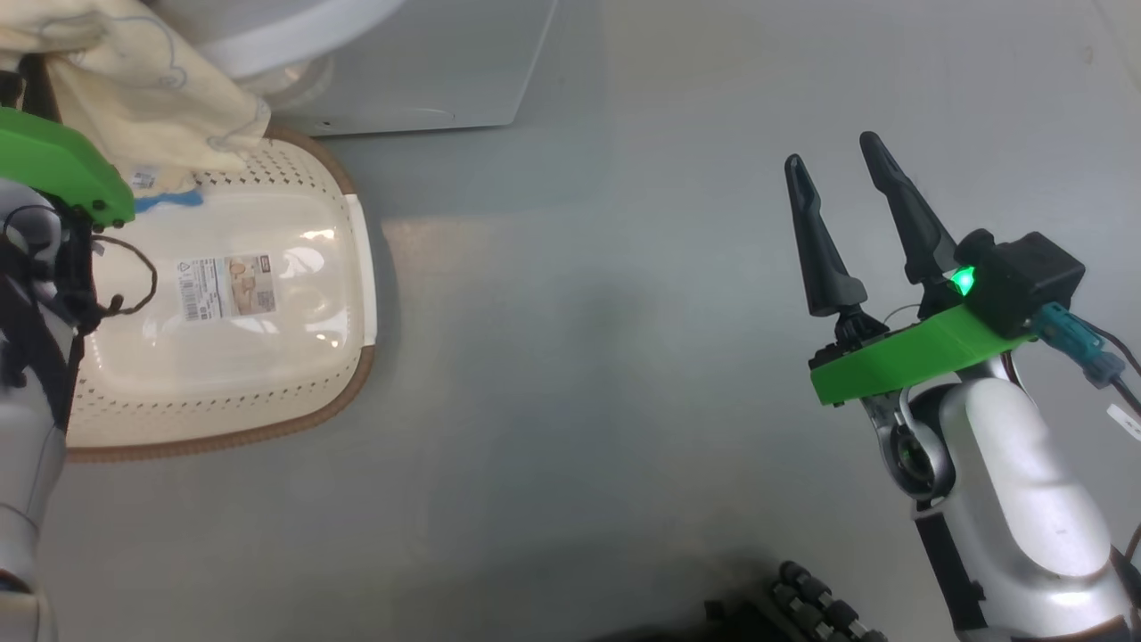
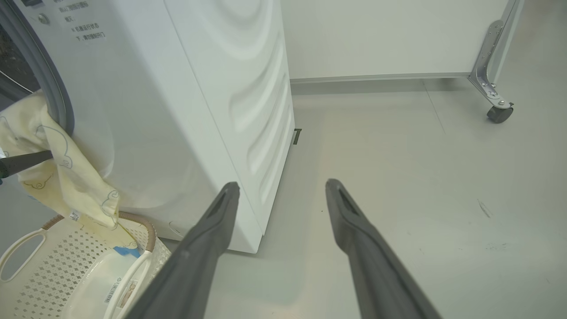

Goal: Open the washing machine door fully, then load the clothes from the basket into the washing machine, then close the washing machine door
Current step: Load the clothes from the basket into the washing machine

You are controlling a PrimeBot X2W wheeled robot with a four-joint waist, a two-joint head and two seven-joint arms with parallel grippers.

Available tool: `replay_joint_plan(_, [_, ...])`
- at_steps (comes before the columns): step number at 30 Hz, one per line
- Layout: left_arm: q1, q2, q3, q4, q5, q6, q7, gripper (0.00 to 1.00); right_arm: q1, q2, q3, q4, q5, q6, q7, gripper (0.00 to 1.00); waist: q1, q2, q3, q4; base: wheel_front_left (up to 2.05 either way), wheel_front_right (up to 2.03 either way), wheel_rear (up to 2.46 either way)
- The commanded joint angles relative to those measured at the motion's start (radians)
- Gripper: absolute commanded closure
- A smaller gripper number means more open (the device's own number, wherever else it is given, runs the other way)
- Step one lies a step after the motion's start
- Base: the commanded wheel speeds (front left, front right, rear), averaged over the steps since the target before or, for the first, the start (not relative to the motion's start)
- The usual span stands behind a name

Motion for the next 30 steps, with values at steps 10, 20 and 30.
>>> replay_joint_plan(10, [0.054,0.109,0.022,-0.181,0.013,0.001,-0.032,1.00,0.013,0.004,0.010,-0.014,0.007,0.003,-0.006,0.00,-0.0001,0.0000,-0.047,0.022,0.00,0.00,0.00])
replay_joint_plan(20, [0.117,0.124,0.182,-0.500,0.121,0.025,-0.032,1.00,0.015,0.004,0.016,-0.019,0.015,0.003,-0.006,0.00,-0.0001,0.0000,-0.047,0.030,0.00,0.00,0.00])
replay_joint_plan(30, [-0.084,0.182,0.158,-0.488,0.180,0.010,-0.006,1.00,0.005,0.004,0.030,-0.024,0.037,0.003,-0.006,0.00,-0.0001,0.0000,0.006,-0.009,0.00,0.00,0.00])
